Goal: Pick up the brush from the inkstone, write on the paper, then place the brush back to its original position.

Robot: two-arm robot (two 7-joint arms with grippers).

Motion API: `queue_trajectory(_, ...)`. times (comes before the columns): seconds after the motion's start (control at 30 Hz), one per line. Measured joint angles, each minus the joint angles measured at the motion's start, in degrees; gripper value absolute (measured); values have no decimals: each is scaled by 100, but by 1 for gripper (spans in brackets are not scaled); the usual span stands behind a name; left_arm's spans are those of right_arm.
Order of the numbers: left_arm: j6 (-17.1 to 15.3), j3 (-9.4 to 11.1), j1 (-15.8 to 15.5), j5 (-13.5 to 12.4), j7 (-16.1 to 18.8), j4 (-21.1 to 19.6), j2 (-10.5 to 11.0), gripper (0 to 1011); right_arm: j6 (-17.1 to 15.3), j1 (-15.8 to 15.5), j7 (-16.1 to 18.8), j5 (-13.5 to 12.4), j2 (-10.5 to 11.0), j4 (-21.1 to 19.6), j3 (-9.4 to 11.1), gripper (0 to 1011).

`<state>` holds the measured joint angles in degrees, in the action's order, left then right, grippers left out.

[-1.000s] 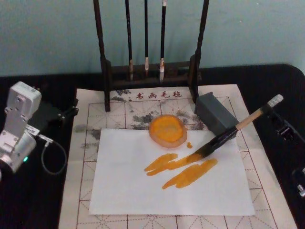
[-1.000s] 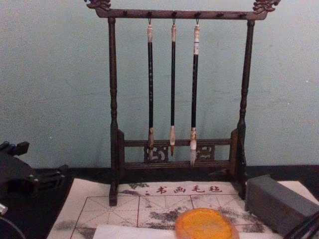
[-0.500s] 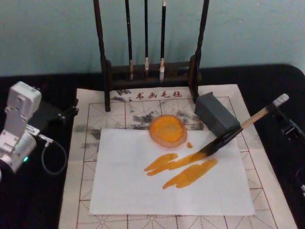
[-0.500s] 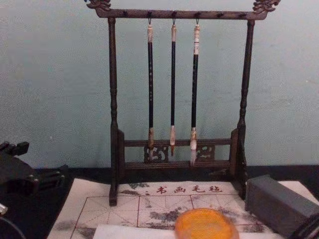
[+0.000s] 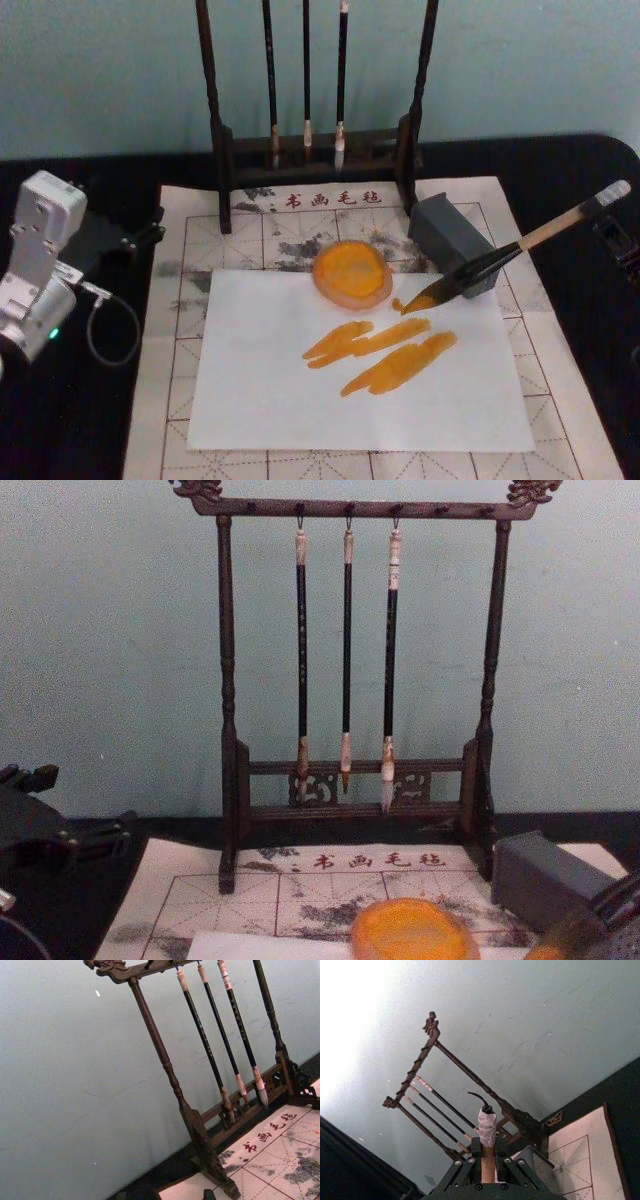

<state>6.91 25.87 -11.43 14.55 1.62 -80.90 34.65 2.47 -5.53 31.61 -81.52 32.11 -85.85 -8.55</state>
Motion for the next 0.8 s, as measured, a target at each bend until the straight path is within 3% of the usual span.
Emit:
queue_trajectory(0.47, 0, 0, 0, 0, 0, 0, 0, 1001, 18, 98, 5, -120, 21, 71, -154, 177)
queue_trajectory(0.8, 0, 0, 0, 0, 0, 0, 0, 1001, -39, 308, 59, -331, -115, 268, -268, 177)
